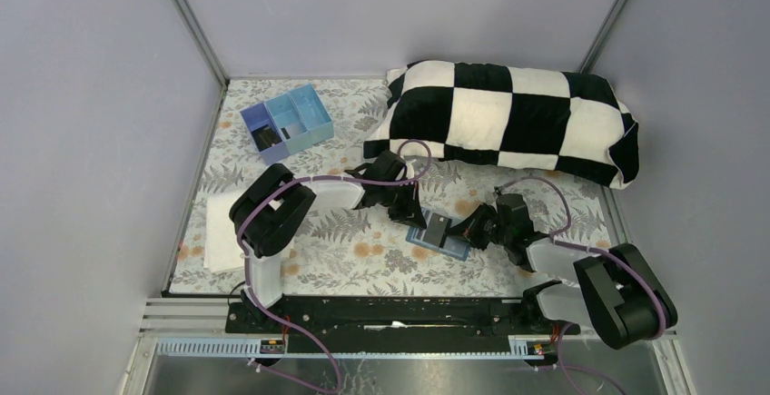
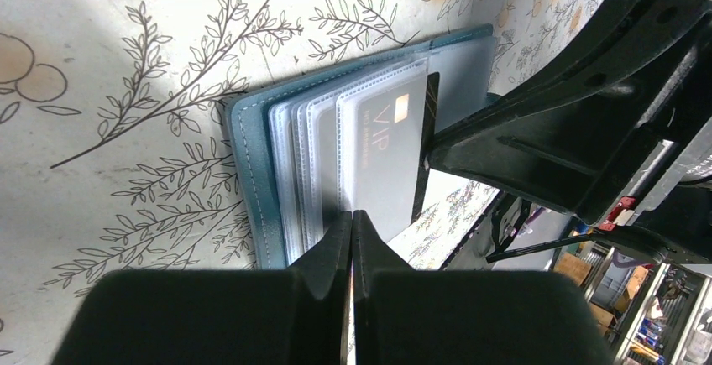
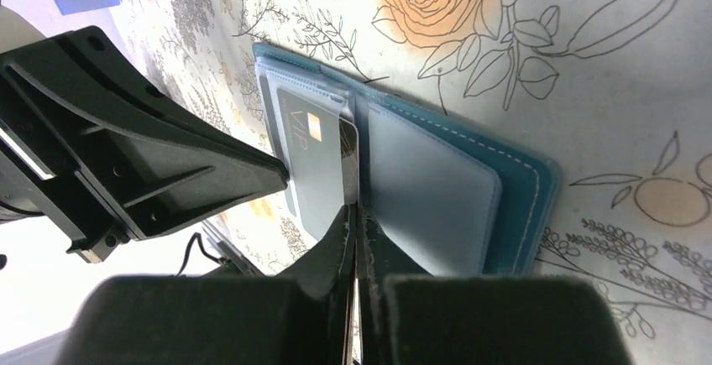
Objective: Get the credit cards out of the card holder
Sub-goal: Remove the credit card from the card holder.
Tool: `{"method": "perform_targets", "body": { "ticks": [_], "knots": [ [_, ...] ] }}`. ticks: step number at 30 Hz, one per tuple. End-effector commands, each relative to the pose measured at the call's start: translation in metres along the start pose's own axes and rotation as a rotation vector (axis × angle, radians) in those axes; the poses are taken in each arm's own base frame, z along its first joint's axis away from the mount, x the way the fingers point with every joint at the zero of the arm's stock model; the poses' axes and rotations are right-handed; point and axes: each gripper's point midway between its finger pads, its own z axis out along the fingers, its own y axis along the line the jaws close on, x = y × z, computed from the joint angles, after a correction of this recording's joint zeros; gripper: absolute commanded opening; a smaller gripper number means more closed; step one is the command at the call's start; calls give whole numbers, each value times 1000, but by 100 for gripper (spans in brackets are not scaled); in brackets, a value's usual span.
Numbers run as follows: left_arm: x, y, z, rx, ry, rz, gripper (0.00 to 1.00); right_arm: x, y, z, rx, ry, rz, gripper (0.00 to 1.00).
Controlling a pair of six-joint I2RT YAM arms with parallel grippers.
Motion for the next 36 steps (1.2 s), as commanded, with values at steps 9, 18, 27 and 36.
{"method": "perform_targets", "body": {
  "ticks": [9,18,27,36],
  "knots": [
    [30,73,-2,-237,48,-58,0,5,-17,-16,78,13,-63,0],
    [25,64,-9,-217,26,-41,0,-3,-4,-32,52,-34,-126,0],
    [-4,28,-42,-194,-92,44,14,-8,8,-41,44,-49,-172,0],
    [-22,-11,-65,-114,-166,71,35,-7,20,-53,30,-38,-220,0]
  ]
}}
